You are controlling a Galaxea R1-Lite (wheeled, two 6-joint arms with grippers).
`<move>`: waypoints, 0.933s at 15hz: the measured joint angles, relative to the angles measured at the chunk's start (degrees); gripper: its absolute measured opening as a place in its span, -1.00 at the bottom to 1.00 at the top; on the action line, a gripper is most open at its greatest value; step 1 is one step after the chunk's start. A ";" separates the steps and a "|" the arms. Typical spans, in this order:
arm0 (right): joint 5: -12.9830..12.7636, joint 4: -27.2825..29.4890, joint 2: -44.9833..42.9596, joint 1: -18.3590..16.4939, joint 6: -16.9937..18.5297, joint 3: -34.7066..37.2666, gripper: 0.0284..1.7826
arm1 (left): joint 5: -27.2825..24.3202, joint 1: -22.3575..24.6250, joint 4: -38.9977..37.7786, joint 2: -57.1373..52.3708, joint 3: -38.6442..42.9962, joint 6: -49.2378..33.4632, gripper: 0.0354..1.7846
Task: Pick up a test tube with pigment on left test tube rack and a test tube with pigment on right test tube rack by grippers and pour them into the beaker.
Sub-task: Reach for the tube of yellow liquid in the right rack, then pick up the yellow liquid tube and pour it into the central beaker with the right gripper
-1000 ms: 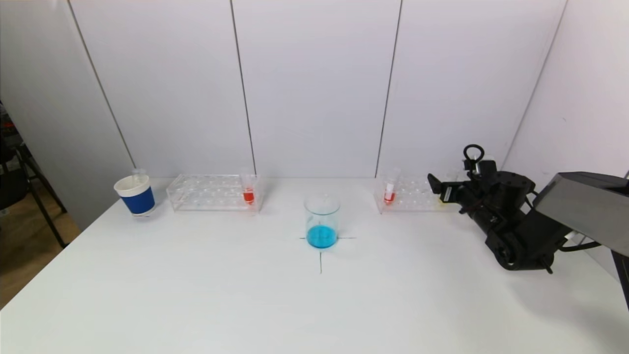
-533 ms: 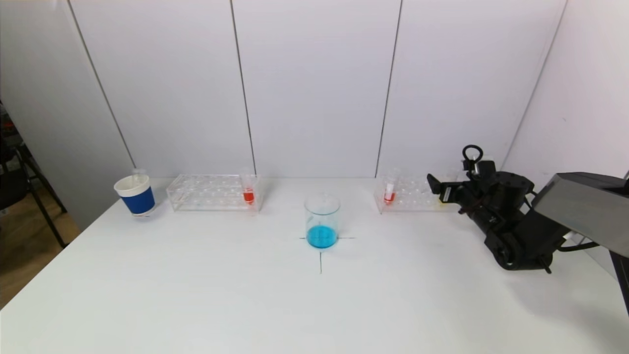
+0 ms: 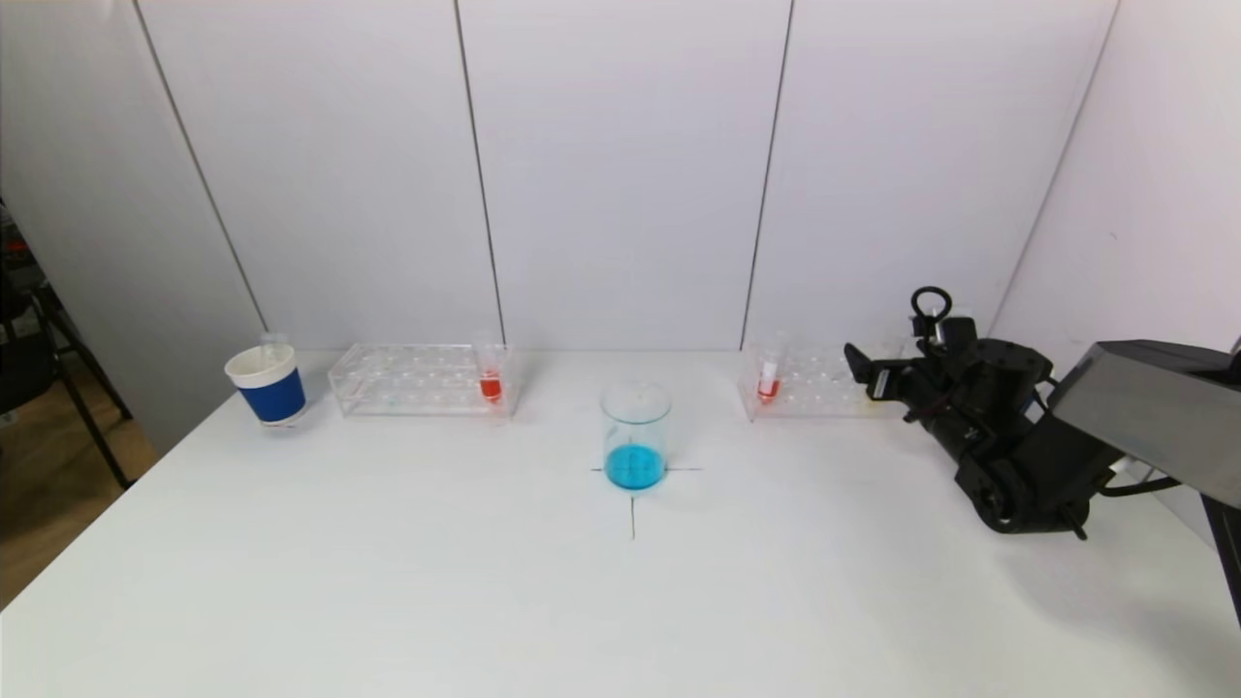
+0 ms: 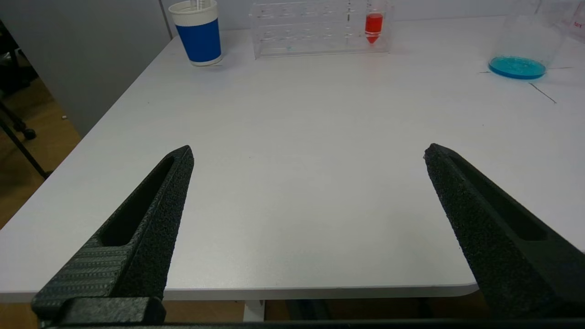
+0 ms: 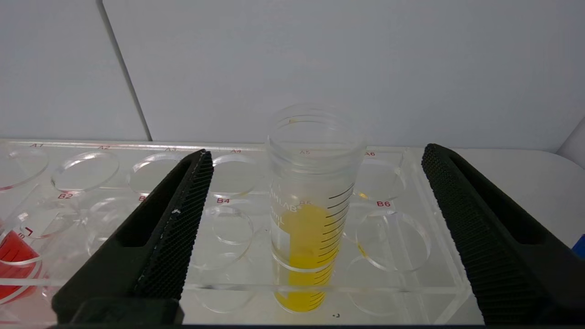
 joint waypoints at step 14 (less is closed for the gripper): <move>0.01 -0.11 0.10 0.10 0.02 0.22 -0.46 | 0.00 0.00 0.00 0.00 0.00 0.02 0.98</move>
